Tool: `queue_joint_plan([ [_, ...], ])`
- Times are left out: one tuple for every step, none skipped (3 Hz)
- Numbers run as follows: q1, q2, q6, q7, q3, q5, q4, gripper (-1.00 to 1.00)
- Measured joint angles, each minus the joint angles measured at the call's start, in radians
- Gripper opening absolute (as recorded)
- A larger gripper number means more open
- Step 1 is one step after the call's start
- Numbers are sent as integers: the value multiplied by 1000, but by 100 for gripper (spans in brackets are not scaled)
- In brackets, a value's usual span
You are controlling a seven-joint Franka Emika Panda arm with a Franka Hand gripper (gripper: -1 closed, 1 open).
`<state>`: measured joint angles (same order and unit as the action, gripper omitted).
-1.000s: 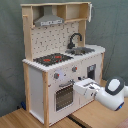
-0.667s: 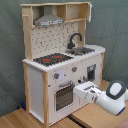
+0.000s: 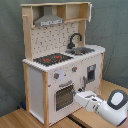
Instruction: Play with the kitchen
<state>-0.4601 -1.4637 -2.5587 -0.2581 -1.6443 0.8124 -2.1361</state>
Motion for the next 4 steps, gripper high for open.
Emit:
queue_joint_plan([
  [0,-1,48,-122,-33,-15,3,100],
  [-3,-2,78,-226,-57,-14,2,100],
  [-12,-7,91,-347,-68,-14,2,100],
  [-31,-8,91,-463,-68,-14,1,100],
])
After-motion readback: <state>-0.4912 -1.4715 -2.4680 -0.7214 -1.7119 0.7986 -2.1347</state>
